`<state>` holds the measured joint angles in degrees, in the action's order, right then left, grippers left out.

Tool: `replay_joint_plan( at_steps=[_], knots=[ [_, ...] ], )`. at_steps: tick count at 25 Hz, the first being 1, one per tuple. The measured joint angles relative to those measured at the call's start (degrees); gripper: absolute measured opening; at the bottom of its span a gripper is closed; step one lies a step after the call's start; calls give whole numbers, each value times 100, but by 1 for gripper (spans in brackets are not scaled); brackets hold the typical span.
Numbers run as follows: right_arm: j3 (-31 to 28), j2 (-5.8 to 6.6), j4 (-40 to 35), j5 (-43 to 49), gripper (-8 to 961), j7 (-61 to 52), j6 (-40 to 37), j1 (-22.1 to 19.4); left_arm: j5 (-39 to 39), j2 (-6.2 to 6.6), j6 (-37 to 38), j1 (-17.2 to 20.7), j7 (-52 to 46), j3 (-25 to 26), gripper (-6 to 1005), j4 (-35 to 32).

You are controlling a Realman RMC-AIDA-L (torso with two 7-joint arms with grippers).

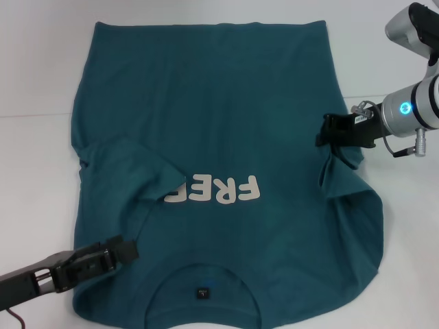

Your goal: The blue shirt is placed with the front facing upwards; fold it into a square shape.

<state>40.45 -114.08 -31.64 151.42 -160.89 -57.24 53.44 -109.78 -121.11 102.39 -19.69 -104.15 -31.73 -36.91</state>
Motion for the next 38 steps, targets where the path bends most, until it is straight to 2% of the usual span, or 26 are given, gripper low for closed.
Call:
replay_joint_plan(
  at_steps=[9, 15, 21, 23, 29, 34, 38],
  knots=[
    [-11, -16, 64, -13, 12, -70, 254, 17, 0, 0, -6, 6, 0, 0, 946, 0],
    [30, -27, 127, -393, 11, 108, 180, 19, 0, 0, -17, 2, 0, 0, 944, 0],
    [41, -27, 178, -569, 82, 262, 164, -3, 0, 0, -49, 5, 4, 0, 943, -1],
    [39, -27, 209, -578, 311, 263, 190, -2, 0, 0, -56, 6, 5, 0, 942, 0],
    [13, -27, 222, -744, 530, 286, 239, -20, 0, 6, -62, 0, 8, 0, 941, -1],
    [77, -13, 222, -698, 610, 399, 218, -3, 0, 9, -62, 20, 9, 0, 940, -1],
    [412, 55, 170, -530, 614, 445, 56, 68, 0, 9, -62, 28, 9, 0, 938, -1]
  ],
)
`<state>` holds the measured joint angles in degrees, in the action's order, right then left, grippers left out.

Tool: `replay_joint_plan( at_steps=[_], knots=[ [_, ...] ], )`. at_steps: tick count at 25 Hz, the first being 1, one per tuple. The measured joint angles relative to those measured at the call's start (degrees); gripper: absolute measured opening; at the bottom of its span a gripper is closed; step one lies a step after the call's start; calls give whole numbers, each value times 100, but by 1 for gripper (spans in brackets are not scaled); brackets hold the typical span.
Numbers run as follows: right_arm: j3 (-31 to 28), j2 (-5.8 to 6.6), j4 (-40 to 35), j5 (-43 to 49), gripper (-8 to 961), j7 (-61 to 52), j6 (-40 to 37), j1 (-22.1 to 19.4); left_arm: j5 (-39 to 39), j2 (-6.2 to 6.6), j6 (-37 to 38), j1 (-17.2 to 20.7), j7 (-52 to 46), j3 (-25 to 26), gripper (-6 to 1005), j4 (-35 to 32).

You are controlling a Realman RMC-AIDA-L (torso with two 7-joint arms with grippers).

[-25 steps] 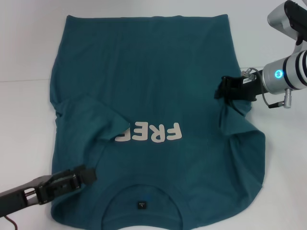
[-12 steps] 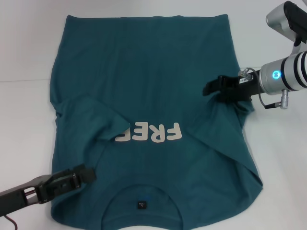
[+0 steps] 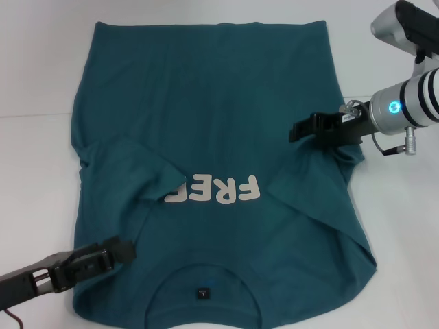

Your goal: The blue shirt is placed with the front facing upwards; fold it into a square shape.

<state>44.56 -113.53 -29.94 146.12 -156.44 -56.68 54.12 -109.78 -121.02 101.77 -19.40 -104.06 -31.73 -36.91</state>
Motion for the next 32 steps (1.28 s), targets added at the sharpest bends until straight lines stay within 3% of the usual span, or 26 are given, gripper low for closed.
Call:
replay_joint_plan(
  at_steps=[9, 16, 22, 26, 32],
  knots=[
    [180, 47, -779, -4, 620, 533, -800, -32, 0, 0, 4, 31, -11, 0, 936, 0],
    [140, 261, -863, 20, 614, 380, -1642, -236, 0, 0, 14, 34, -36, 0, 934, 0],
    [158, 361, -734, 39, 613, 122, -1699, -536, 0, -9, 3, 12, -35, 8, 933, 0],
    [152, 320, -557, 40, 613, 157, -1338, -644, 0, -17, -5, -24, -32, 9, 932, 5],
    [164, 144, -334, 23, 612, 170, -511, -714, 0, -25, -12, -38, -37, 9, 930, 9]
  ],
)
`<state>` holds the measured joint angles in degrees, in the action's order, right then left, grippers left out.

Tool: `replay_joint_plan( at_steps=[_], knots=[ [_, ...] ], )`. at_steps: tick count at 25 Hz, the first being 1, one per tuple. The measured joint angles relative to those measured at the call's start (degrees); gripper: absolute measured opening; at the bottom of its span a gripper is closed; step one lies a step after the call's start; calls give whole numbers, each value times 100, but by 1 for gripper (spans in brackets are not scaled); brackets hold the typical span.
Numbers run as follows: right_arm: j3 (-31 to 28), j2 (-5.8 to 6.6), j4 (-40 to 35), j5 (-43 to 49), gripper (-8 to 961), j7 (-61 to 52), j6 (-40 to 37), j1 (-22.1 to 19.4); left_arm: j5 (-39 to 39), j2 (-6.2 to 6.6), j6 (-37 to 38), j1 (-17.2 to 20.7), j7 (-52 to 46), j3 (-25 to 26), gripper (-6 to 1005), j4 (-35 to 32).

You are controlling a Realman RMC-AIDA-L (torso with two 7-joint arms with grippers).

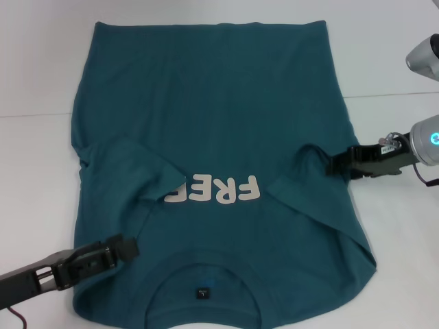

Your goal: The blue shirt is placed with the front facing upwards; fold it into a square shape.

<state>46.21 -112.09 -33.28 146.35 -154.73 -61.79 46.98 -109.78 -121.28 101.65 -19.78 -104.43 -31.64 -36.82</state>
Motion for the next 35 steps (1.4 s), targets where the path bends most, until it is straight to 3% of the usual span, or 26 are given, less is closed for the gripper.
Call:
replay_joint_plan(
  at_steps=[6, 13, 17, 21, 24, 26, 29, 35],
  knots=[
    [-19, -157, 2, -104, 612, 1, 834, -16, 0, -1, -5, 7, -8, 0, 929, 0],
    [-4, -395, 291, -1061, 612, 675, 2387, -35, 0, -1, -5, 27, -8, 71, 927, 0],
    [17, -356, 557, -1044, 612, 869, 2704, 188, 0, 0, 25, 15, -8, 116, 926, 0],
    [-9, -148, 367, -969, 612, 716, 1861, 238, 0, 6, 41, 15, -13, 122, 925, 0],
    [-40, 15, -27, -1123, 611, 632, 800, 94, 0, 12, 43, 32, -21, 123, 924, 0],
    [-42, 134, -419, -1377, 611, 646, -280, -138, -20, 87, 71, 74, -280, 122, 924, -1],
    [-43, 169, -647, -1593, 611, 657, -950, -291, -50, 154, 134, 81, -625, 118, 923, -2],
    [-45, 199, -967, -1806, 611, 662, -2171, -532, -205, 403, 189, 136, -2340, 114, 922, -7]
  ],
)
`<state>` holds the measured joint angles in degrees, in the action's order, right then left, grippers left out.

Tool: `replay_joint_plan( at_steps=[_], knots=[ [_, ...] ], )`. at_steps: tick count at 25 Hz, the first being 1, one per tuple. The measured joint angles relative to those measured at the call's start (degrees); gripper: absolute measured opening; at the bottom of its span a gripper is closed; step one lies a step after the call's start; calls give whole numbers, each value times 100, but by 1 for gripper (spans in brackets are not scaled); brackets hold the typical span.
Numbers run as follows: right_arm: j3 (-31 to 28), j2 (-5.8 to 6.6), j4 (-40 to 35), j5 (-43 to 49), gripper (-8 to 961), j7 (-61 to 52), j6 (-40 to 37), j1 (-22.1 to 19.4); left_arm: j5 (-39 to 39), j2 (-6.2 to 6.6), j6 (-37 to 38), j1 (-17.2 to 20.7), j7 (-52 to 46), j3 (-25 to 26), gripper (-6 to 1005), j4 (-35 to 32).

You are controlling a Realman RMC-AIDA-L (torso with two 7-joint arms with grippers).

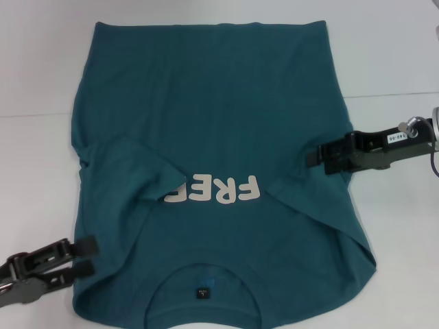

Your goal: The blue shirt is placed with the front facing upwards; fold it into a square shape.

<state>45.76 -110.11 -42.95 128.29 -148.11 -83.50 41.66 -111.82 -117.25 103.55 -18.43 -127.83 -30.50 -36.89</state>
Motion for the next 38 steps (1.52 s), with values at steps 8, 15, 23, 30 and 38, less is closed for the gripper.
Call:
replay_joint_plan(
  at_steps=[8, 15, 23, 30, 38],
  knots=[
    [-39, 31, 30, -4, 611, 148, -311, -39, -547, 139, -635, 101, -1013, 11, 920, 2],
    [-51, 14, 44, -5, 610, 205, -322, -38, -859, 126, -1103, 94, -1392, 6, 918, 114],
    [-131, -5, 43, -11, 610, 215, -309, -35, -908, 130, -1563, 64, -1463, -19, 916, 400],
    [-153, -18, 41, -21, 610, 221, -285, -35, -979, 131, -1734, 40, -1466, -34, 914, 446],
    [-195, -28, 41, -24, 609, 222, -279, -50, -997, 99, -1859, -3, -1468, -107, 912, 475]
  ],
)
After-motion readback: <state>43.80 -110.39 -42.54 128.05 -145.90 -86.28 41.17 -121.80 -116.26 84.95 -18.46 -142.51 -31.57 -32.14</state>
